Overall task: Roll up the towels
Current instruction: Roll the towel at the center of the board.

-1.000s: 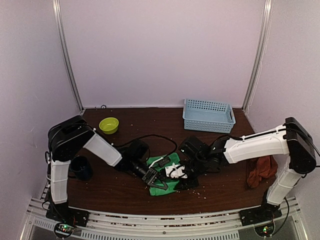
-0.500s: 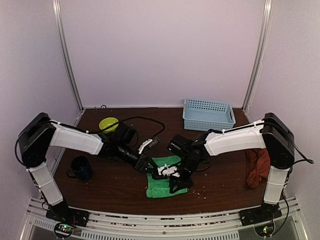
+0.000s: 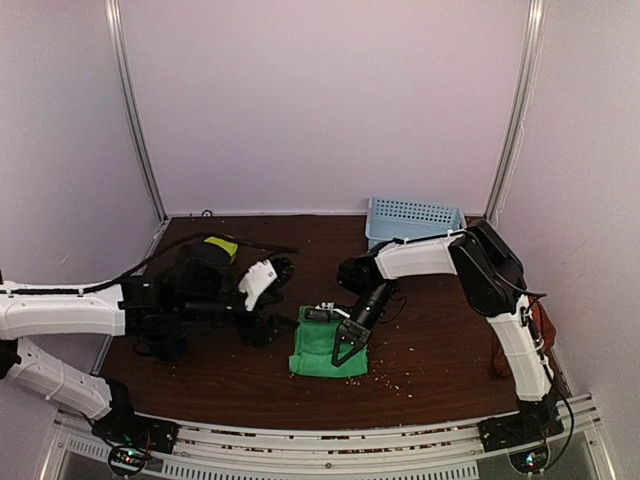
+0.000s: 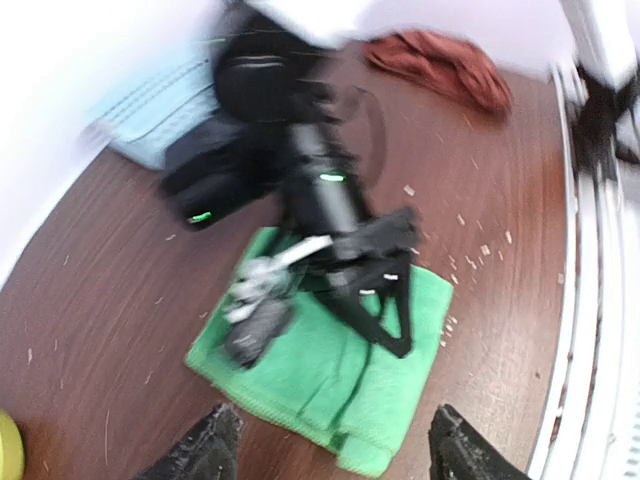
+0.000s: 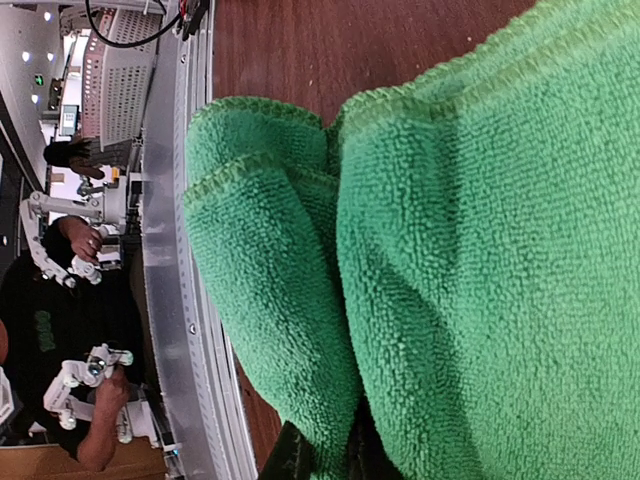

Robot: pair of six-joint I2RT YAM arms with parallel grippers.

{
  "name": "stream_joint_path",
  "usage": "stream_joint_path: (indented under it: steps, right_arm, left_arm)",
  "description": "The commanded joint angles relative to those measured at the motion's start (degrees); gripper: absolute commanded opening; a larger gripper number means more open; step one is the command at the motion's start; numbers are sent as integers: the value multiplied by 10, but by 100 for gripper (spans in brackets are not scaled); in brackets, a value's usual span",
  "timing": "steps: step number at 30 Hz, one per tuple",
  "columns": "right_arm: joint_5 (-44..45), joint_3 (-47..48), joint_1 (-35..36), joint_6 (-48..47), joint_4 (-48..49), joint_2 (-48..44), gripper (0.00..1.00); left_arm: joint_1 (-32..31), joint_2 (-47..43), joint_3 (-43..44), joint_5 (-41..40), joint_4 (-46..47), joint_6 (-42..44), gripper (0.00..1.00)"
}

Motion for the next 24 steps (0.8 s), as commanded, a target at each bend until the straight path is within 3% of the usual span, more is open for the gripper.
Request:
stream_joint_path:
  steps: [1, 9, 18, 24]
  right_arm:
    - [42, -3, -9, 16, -16, 39, 0]
    - [22, -9, -11, -12, -41, 56, 0]
    - [12, -7, -11, -28, -56, 57, 0]
    - [-7, 5, -11, -61, -99, 47, 0]
  left_arm:
    - [-126, 113, 52, -164, -56, 141, 66]
    - [-152, 239, 87, -173, -25, 197, 58]
    - [-153, 328, 107, -198, -16, 241, 58]
    - [-153, 385, 134, -201, -30, 248, 41]
